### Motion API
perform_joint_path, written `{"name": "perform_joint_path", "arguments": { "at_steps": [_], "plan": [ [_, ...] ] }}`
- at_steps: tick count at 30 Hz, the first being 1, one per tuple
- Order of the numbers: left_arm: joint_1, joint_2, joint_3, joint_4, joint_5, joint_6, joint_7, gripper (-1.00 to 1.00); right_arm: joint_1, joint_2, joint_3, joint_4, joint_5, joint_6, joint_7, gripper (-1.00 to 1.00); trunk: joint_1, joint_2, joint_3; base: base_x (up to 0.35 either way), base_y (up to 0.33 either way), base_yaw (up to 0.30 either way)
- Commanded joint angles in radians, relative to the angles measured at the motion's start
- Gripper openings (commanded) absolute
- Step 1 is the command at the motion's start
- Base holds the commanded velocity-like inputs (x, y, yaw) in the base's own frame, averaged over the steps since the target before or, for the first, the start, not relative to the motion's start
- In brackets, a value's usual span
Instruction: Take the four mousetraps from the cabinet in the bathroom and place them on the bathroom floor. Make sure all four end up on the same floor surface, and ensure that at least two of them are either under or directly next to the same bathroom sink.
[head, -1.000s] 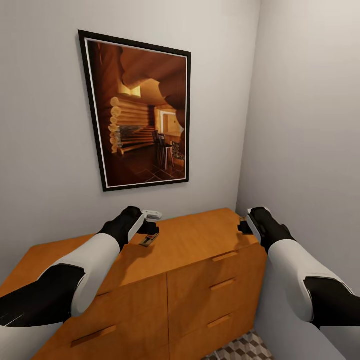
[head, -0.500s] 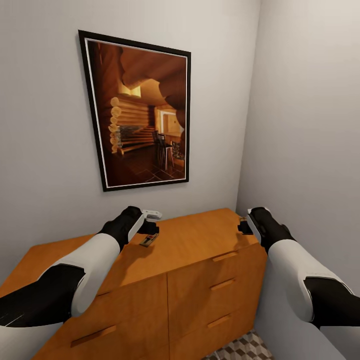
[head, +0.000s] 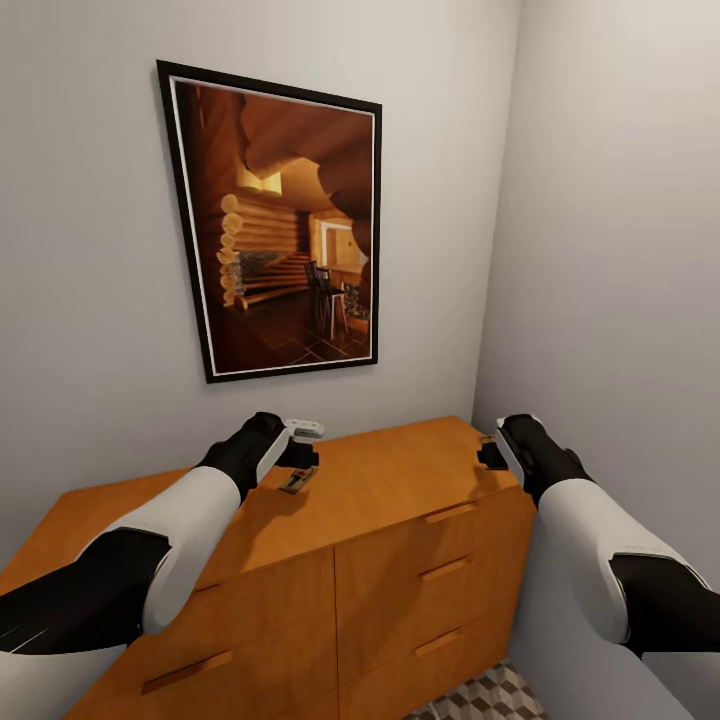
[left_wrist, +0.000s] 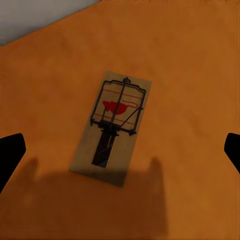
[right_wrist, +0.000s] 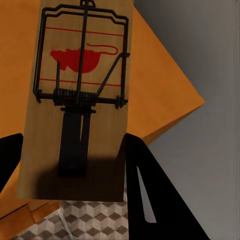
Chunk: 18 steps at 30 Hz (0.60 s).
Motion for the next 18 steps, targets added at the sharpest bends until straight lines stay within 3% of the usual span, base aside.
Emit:
{"name": "perform_joint_path", "arguments": {
  "at_steps": [1, 18],
  "plan": [
    [-0.001, 0.001, -0.006, -0.001, 0.003, 0.004, 0.001, 1.00, -0.001, 0.001, -0.005, -0.001, 0.007, 0.005, 0.004, -1.00, 0.000, -0.001, -0.001, 0.000, 0.000, 0.000],
    [-0.001, 0.001, -0.003, -0.084, 0.003, 0.014, 0.004, 1.00, -0.001, -0.001, -0.005, -0.001, 0.007, 0.007, 0.004, -1.00, 0.000, -0.001, -0.001, 0.000, 0.000, 0.000]
  ]
}}
